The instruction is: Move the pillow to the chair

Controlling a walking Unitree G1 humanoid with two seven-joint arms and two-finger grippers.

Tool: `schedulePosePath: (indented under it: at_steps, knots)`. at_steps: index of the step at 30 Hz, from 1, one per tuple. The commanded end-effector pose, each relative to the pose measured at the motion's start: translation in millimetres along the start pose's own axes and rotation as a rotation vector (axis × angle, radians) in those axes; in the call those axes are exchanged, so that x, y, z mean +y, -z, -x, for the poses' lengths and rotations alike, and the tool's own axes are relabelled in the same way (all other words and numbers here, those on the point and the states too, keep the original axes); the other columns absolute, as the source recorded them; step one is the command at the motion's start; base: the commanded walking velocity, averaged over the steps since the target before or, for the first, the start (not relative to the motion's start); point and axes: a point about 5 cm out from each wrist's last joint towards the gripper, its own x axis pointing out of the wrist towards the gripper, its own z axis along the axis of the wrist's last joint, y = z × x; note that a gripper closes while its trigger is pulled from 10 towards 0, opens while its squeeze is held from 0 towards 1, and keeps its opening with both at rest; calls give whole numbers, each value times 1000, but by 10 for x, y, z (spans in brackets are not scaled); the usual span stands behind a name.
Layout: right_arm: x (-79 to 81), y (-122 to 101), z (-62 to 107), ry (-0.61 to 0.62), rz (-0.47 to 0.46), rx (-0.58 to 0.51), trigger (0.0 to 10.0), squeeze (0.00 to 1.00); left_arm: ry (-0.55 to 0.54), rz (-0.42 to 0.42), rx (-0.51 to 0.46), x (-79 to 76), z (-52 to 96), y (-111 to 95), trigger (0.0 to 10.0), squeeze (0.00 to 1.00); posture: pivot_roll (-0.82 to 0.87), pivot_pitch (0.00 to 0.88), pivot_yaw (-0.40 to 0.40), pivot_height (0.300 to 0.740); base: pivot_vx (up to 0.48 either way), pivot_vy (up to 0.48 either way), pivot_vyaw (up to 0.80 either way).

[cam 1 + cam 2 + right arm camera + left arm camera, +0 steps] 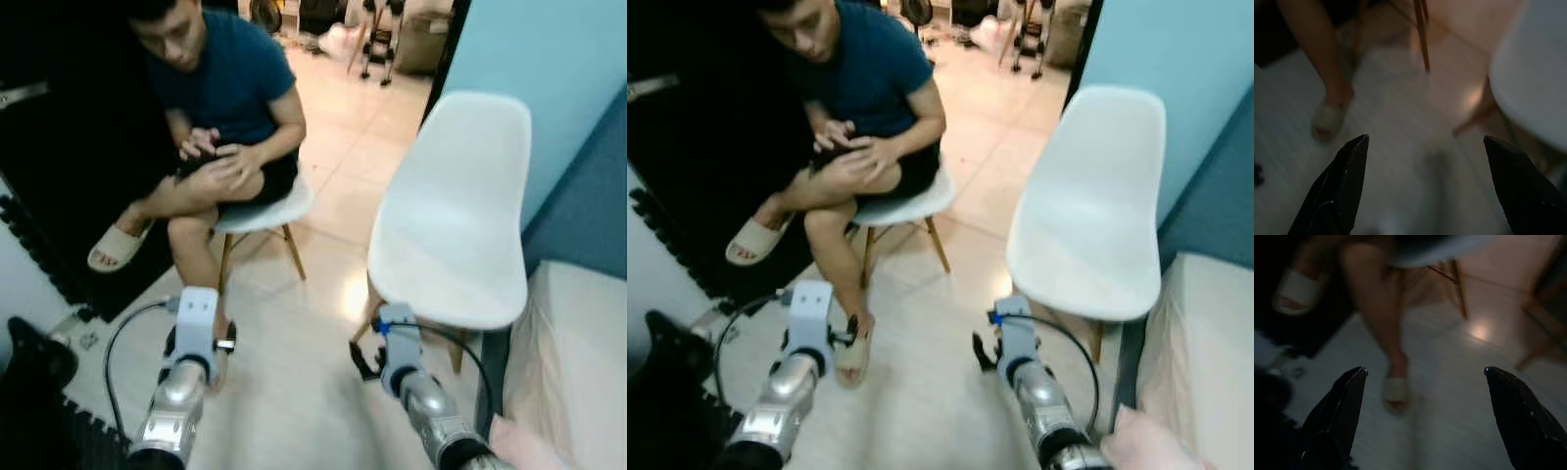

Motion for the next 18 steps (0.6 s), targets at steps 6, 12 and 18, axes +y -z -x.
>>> schedulePosePath:
  at_steps: [6,12,18]
  knots:
    - [48,-3,3,6,-60,-29,10000,0,-14,-3,30,85,24,82,10000,0,27,52,-2,740,244,0,-133]
    - [30,-9,8,14,-64,-36,10000,0,-7,-7,29,78,19,72,10000,0,27,54,1,740,244,0,-800]
    - [18,11,21,23,-64,-36,10000,0,-3,-12,29,79,22,77,10000,0,26,56,4,740,242,0,-800]
